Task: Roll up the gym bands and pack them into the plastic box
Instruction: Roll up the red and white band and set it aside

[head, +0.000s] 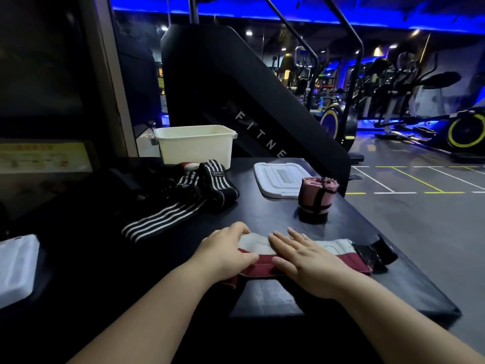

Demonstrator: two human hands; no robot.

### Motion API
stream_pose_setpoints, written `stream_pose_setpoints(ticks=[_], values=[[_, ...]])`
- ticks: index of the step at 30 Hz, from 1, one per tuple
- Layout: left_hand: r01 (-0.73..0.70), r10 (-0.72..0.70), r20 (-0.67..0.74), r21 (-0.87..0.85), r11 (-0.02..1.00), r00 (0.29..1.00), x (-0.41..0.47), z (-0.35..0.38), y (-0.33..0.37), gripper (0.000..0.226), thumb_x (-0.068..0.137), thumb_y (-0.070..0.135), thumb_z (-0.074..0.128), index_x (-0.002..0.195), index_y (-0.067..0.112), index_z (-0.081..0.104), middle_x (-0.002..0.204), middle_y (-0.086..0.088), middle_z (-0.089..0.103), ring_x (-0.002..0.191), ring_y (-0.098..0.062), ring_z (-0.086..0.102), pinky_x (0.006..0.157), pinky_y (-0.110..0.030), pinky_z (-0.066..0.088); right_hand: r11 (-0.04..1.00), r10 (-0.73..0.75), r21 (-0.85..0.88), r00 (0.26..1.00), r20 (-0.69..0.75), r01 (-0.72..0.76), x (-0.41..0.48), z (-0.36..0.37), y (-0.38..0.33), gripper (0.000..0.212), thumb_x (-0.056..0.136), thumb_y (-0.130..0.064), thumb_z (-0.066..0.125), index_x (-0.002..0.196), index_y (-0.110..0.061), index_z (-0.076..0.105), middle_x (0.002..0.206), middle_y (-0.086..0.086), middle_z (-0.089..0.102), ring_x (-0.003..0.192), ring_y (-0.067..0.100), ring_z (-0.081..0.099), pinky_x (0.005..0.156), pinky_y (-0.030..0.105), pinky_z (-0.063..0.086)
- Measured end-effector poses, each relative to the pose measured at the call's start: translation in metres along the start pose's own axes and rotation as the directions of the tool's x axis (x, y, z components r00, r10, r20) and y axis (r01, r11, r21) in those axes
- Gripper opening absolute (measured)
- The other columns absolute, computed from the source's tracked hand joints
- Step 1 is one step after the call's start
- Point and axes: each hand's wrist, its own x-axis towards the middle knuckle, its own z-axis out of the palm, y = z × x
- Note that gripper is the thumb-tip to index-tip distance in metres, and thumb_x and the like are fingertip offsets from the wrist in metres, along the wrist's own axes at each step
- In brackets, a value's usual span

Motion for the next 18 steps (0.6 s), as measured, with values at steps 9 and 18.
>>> stream_pose_setpoints(ticks=[9,18], values=[[0.095,0.032,0.288,-0.416,0.904,0.957,0.000,-0.023,-0.027,0.060,0.077,0.024,0.078,0.128,0.034,0.049,0.122,0.008,0.061,0.105,-0.009,0.063,0.098,-0.031,0.050,0.998,-0.052,0.048,0.997,0.052,0.050,-0.002,-0.005,0.010,0.103,0.063,-0.090,-0.008,0.153,-0.041,0.007,0.161,-0.018,0.005,0.148,0.004,-0.002,0.119,0.025,-0.002],[-0.013,0.045,0.111,-0.269,0.963,0.993,0.006,-0.011,-0.017,0.049,0.061,0.024,0.088,0.100,0.030,0.058,0.101,0.008,0.067,0.091,-0.008,0.065,0.085,-0.031,0.055,0.960,0.001,0.277,0.989,-0.150,0.041,0.016,-0.017,-0.024,0.039,0.099,-0.030,0.049,0.137,-0.023,0.046,0.144,-0.005,0.043,0.133,0.008,0.037,0.094,0.011,0.023]])
